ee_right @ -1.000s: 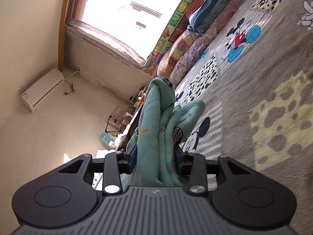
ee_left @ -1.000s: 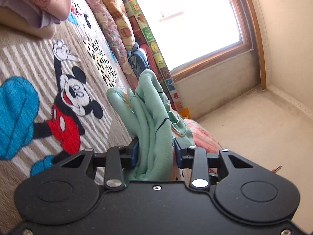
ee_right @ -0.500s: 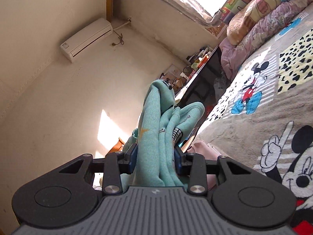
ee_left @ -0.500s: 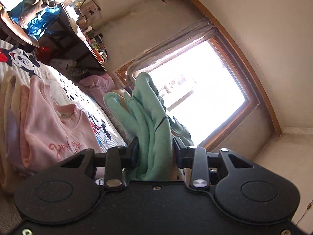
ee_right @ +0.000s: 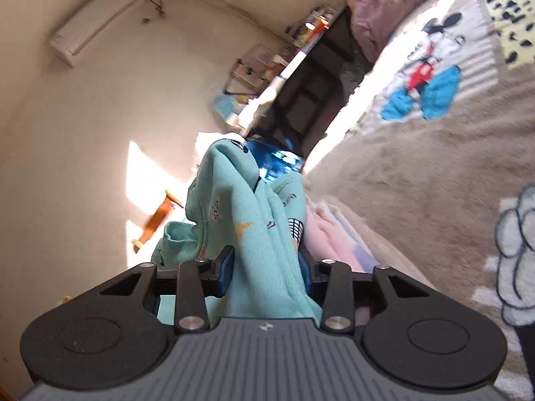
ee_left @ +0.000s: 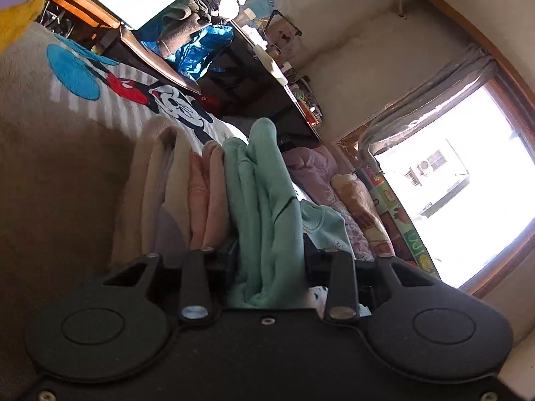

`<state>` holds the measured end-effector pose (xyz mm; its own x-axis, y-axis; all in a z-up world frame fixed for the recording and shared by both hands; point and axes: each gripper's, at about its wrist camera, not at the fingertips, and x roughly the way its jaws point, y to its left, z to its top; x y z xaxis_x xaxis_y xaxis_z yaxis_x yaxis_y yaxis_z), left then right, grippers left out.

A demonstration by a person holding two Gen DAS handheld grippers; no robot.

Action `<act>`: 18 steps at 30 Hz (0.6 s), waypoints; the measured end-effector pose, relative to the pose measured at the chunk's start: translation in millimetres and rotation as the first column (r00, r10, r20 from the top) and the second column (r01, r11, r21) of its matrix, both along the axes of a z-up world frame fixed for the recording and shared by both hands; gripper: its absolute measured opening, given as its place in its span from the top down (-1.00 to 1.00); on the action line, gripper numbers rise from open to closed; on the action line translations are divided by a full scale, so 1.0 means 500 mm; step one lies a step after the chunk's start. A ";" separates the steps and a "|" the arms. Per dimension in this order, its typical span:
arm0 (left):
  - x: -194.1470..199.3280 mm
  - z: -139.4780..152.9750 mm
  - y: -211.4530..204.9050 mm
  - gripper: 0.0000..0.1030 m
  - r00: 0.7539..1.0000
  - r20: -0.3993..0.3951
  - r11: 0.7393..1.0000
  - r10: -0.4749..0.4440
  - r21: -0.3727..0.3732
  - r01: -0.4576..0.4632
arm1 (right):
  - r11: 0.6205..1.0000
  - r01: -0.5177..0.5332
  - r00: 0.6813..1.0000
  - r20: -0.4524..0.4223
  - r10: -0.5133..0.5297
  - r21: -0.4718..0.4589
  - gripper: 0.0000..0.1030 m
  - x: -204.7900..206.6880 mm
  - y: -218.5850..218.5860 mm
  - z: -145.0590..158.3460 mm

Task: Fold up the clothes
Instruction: 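Carry the folded sweatshirt with both grippers to the clothes stack on the chair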

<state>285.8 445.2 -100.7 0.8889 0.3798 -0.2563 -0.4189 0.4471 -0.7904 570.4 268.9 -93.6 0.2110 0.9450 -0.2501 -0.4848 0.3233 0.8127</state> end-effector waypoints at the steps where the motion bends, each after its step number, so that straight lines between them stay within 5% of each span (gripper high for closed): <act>1: -0.003 0.004 -0.002 0.32 1.000 -0.002 1.000 0.008 0.004 -0.008 | 0.999 0.015 1.000 0.025 -0.016 0.032 0.25 -0.008 -0.001 -0.010; 6: -0.015 0.022 -0.012 0.21 0.999 -0.010 0.999 0.047 0.024 -0.046 | 0.999 0.029 0.999 0.045 -0.030 0.013 0.22 -0.025 -0.011 0.019; 11: -0.028 0.044 -0.025 0.01 0.996 -0.020 0.995 0.089 0.052 -0.088 | 0.994 0.084 0.980 0.188 -0.070 -0.065 0.07 -0.059 -0.010 0.081; 18: -0.027 0.120 -0.131 -0.32 0.967 -0.114 0.926 0.230 0.331 -0.181 | 0.975 0.203 0.927 0.338 -0.164 -0.085 -0.13 -0.095 -0.080 0.151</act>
